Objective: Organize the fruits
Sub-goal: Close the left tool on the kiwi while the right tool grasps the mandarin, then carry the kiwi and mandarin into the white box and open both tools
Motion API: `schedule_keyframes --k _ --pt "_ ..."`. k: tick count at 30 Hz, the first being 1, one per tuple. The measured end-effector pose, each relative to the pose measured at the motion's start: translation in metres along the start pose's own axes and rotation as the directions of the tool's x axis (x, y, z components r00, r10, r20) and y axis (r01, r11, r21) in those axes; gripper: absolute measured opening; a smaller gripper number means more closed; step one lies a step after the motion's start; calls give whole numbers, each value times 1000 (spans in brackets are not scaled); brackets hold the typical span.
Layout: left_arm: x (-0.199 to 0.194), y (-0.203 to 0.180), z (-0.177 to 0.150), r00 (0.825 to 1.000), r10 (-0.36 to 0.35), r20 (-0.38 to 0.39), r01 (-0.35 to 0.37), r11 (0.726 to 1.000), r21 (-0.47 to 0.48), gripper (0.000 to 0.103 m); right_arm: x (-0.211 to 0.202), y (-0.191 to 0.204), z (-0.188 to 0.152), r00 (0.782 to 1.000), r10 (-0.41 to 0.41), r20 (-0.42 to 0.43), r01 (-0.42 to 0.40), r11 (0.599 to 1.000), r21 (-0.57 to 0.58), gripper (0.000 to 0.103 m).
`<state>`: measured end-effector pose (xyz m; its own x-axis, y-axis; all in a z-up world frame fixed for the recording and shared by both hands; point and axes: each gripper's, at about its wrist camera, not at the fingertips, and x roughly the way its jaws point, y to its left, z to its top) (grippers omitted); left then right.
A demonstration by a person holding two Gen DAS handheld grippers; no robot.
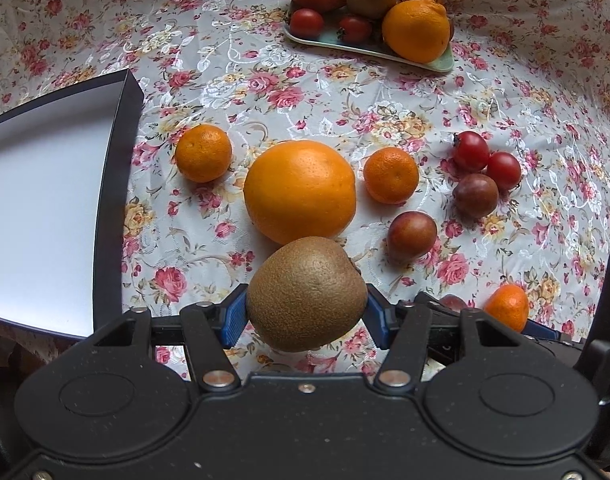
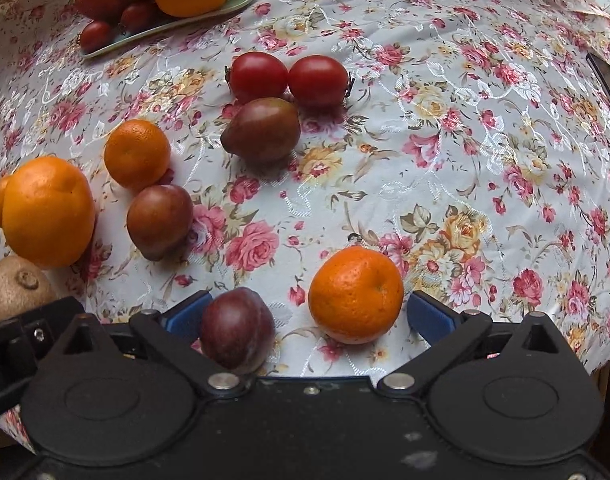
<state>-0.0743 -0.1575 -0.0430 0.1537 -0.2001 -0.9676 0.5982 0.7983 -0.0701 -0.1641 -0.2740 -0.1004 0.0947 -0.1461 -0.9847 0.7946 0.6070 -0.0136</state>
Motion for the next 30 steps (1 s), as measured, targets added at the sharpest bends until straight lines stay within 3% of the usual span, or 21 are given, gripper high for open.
schedule_keyframes --k 10,15,21,23,30 --pt "-5 7 1 1000 -12 9 12 1000 -15 62 1 3 1 1000 -10 -17 11 999 38 103" --pt "-8 12 2 1000 -21 17 21 999 -33 62 -1 -11 16 999 27 -38 -22 991 133 100" --pt "-11 14 3 999 -22 25 23 999 -39 62 -7 -37 27 996 80 -34 -65 946 316 80" --pt "-11 15 3 999 -24 25 25 999 -41 62 -8 -41 30 997 68 -39 -52 945 323 66" --pt "-14 22 3 999 -24 29 26 998 -57 62 -13 -36 30 999 10 -34 -1 967 254 45"
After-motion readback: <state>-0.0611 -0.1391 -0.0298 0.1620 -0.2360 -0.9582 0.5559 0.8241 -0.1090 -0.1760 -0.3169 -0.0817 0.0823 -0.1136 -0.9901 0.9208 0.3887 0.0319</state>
